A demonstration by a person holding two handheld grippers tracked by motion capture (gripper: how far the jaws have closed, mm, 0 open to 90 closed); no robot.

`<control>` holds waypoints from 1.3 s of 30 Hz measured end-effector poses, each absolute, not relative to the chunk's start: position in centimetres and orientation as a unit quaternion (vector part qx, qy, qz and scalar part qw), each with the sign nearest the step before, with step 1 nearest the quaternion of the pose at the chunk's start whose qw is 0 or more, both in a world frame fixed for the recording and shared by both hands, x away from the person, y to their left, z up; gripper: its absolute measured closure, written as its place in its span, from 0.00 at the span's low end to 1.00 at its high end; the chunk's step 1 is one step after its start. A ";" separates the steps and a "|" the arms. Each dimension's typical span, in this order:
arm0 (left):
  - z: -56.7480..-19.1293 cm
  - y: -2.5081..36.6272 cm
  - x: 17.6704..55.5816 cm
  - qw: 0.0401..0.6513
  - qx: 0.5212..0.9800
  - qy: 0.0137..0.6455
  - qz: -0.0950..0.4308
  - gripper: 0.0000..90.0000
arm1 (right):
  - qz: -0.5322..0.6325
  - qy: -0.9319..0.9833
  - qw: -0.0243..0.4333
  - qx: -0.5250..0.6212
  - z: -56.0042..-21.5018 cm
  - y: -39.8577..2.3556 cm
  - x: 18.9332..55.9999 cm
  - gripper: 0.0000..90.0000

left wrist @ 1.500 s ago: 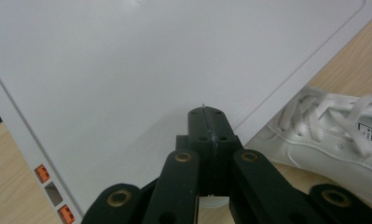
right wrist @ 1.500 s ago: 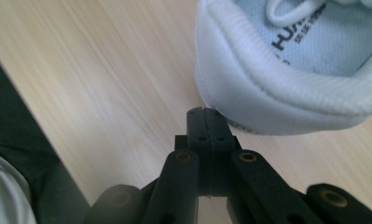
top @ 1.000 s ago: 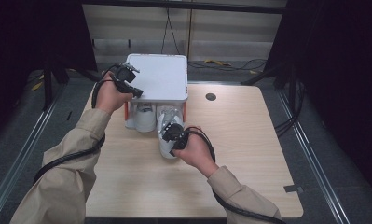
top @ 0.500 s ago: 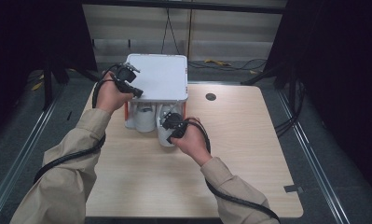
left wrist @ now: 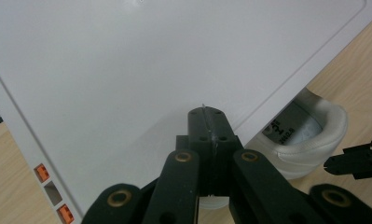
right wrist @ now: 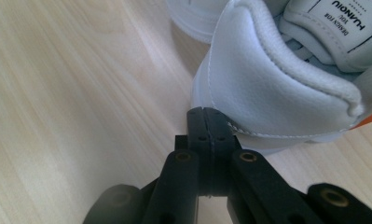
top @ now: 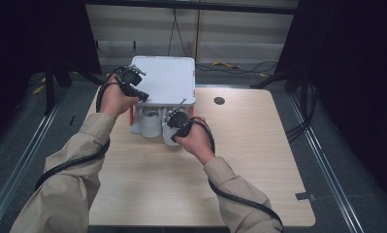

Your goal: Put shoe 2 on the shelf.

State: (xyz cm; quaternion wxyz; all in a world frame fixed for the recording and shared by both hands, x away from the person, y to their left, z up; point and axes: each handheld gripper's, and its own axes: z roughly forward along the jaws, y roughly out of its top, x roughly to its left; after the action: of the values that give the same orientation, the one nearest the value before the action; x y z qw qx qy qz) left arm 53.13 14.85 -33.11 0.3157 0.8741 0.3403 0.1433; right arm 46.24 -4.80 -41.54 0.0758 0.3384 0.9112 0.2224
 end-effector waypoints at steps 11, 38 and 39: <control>-33.2 14.8 53.0 0.318 0.872 0.343 0.145 1.00 | 0.230 0.909 0.080 0.339 -41.7 -4.3 47.0 1.00; -33.1 14.7 53.1 0.316 0.872 0.344 0.146 1.00 | 0.241 0.895 0.097 0.363 -42.2 -3.9 48.6 1.00; -33.1 14.7 53.1 0.314 0.873 0.344 0.145 1.00 | 0.241 0.894 0.101 0.364 -42.1 -3.9 48.7 1.00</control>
State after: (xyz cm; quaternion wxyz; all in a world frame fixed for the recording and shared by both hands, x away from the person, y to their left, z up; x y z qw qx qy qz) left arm 53.07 14.66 -33.10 0.3142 0.8730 0.3436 0.1454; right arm 48.72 -3.91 -42.15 0.1008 0.3636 0.8941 0.2412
